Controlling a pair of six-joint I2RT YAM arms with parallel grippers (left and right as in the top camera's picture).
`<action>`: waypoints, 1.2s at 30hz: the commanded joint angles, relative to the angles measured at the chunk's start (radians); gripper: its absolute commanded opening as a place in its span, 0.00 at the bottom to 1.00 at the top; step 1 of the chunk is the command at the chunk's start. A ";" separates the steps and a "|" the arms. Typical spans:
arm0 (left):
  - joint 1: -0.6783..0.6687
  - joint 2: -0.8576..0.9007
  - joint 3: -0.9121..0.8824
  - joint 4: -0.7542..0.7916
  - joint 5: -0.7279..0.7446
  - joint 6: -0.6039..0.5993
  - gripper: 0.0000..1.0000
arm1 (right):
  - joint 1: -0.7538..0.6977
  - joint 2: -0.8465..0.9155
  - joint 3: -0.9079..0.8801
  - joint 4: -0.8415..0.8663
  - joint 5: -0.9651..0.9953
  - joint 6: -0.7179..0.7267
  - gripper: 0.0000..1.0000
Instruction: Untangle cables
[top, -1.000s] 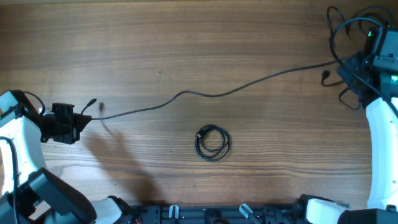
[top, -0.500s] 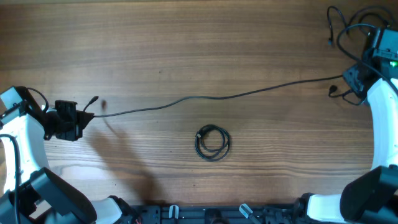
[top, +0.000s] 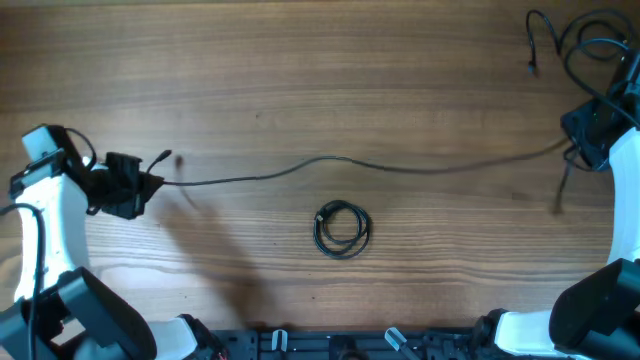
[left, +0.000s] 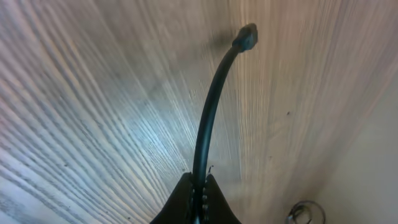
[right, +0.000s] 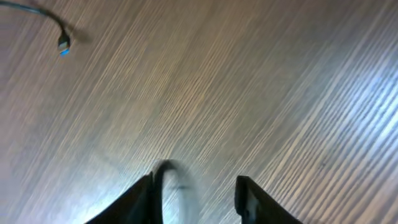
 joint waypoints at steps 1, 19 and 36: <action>-0.053 -0.014 0.000 0.021 -0.055 -0.010 0.04 | -0.005 0.006 0.011 -0.002 -0.085 -0.044 0.72; -0.099 -0.014 0.000 0.035 -0.100 0.001 1.00 | 0.414 0.016 0.010 -0.058 -0.763 -0.777 1.00; -0.101 -0.457 0.000 -0.070 -0.008 0.245 1.00 | 0.829 0.296 0.009 -0.005 -0.648 -0.824 0.93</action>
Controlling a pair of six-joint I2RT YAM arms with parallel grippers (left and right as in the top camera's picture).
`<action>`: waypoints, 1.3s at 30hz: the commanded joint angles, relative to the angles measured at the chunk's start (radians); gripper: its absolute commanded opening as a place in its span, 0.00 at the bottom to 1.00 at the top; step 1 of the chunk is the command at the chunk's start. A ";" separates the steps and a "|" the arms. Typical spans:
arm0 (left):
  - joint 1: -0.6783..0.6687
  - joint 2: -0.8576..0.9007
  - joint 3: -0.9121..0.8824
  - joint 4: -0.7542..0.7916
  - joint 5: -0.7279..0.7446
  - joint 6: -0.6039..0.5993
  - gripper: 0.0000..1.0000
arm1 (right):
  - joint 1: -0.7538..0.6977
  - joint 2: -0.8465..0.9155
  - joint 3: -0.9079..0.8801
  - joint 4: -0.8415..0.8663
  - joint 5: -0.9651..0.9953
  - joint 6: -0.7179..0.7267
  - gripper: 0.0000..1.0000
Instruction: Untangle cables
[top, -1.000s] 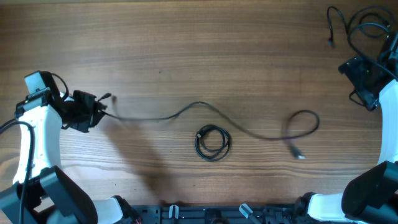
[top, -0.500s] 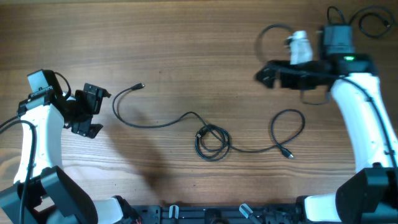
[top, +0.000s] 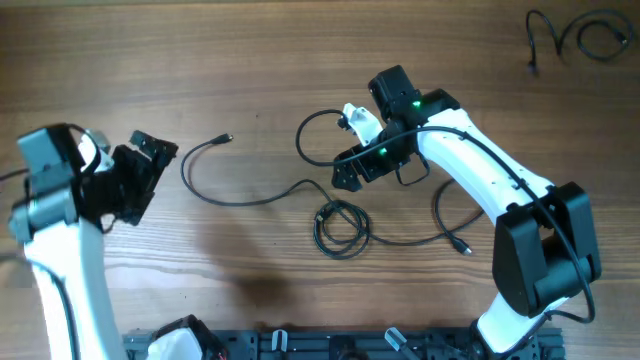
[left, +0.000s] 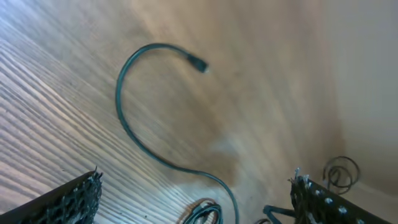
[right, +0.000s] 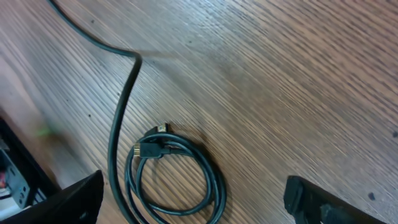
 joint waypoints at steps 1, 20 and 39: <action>-0.017 -0.180 0.001 -0.050 0.014 0.052 1.00 | 0.039 0.031 0.004 0.005 -0.034 -0.040 0.93; -0.563 -0.200 0.001 -0.177 -0.376 -0.046 1.00 | 0.102 0.036 -0.024 0.044 -0.008 0.005 0.97; -0.563 -0.200 0.001 -0.177 -0.376 -0.046 1.00 | 0.117 0.095 -0.023 0.053 -0.008 -0.010 0.81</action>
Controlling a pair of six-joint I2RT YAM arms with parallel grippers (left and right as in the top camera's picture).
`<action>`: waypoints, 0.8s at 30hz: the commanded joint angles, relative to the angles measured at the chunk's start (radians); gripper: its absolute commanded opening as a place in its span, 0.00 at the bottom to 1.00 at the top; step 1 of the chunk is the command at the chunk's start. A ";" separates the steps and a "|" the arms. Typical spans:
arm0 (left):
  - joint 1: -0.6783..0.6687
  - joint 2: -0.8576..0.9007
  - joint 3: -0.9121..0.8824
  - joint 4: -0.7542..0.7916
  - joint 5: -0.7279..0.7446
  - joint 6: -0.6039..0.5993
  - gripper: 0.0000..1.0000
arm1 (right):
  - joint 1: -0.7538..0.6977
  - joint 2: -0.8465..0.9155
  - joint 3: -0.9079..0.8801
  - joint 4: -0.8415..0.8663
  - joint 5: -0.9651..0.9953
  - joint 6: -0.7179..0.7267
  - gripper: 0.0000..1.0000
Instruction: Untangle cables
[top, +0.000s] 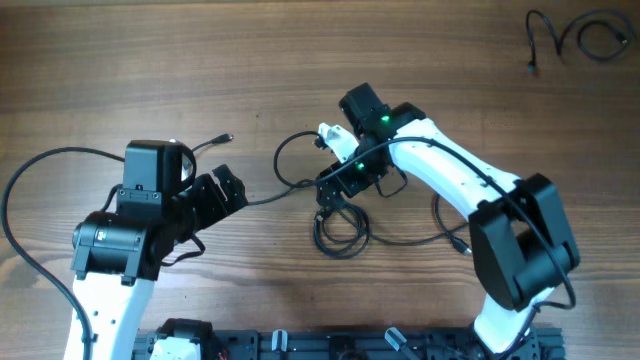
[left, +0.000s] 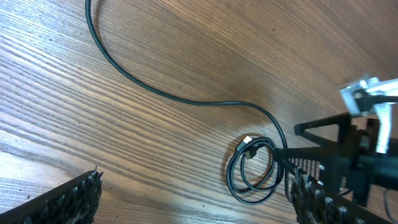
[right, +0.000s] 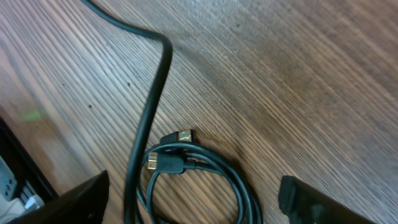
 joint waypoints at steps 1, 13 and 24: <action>-0.005 0.005 0.001 0.000 -0.021 -0.006 1.00 | 0.007 0.026 -0.008 0.018 -0.023 -0.018 0.75; -0.005 0.005 0.001 0.000 -0.021 -0.006 1.00 | -0.144 -0.008 0.231 -0.094 0.049 0.081 0.04; -0.005 0.005 0.001 0.000 -0.021 -0.006 1.00 | -0.471 -0.241 0.530 -0.052 0.049 0.382 0.04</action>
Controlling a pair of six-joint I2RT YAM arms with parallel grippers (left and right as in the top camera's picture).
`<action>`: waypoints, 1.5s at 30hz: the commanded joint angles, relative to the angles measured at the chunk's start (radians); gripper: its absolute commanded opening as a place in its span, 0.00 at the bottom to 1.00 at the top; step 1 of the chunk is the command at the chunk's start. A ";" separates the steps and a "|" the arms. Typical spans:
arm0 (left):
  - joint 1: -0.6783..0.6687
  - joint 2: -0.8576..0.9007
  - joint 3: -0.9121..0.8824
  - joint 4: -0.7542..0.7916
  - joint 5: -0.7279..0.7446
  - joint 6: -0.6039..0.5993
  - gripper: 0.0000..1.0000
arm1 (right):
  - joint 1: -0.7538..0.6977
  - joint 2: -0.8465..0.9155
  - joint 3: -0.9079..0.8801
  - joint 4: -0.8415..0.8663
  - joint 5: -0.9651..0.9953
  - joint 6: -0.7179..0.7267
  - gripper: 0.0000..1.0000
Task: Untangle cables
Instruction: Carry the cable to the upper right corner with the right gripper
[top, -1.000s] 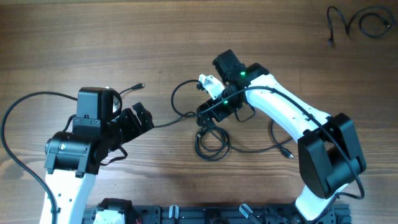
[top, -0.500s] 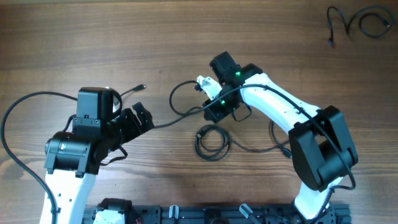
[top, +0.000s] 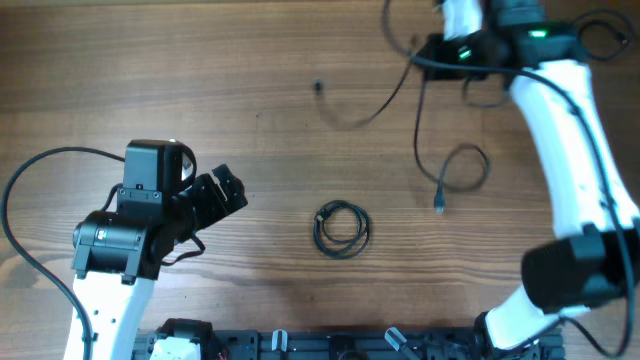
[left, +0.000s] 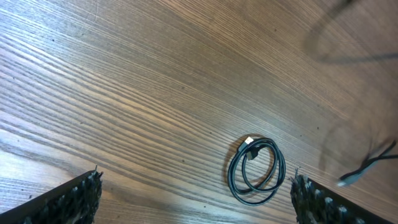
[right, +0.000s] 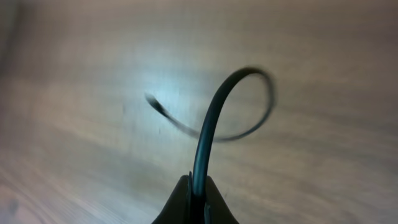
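Observation:
A long black cable (top: 395, 85) hangs from my right gripper (top: 440, 50) at the table's far right, and the right wrist view shows that gripper (right: 198, 190) shut on the cable (right: 208, 134). One plug end (top: 319, 87) trails left and the other (top: 439, 206) lies lower down. A small coiled cable (top: 342, 228) rests at the table's middle front. My left gripper (top: 222, 192) stands open to the left of it. In the left wrist view the coil (left: 256, 171) lies between and beyond the wide-apart fingers (left: 74, 199).
Another black cable (top: 600, 20) lies at the far right corner, partly behind my right arm. The table (top: 200, 60) is brown wood, and a black rail (top: 330, 345) runs along its front edge.
My right gripper was open over the coil at the table's middle. Now it is shut on the long cable at the far right. The long cable has left the left side. My left arm has not moved.
First my left gripper was shut on one end of the long cable, stretched across to the right arm. Then the left was open, the cable slack, the right open near the middle. Later the right hovered over the coil; now it holds the long cable far right.

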 joint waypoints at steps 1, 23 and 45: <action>-0.005 0.003 0.001 0.000 -0.014 -0.006 1.00 | -0.045 -0.124 0.035 0.077 0.005 0.153 0.04; -0.005 0.003 0.001 0.000 -0.014 -0.006 1.00 | -0.055 -0.234 0.012 0.076 0.127 0.647 0.04; -0.005 0.003 0.001 0.000 -0.014 -0.006 1.00 | -0.145 -0.141 0.012 0.212 -0.129 0.500 0.04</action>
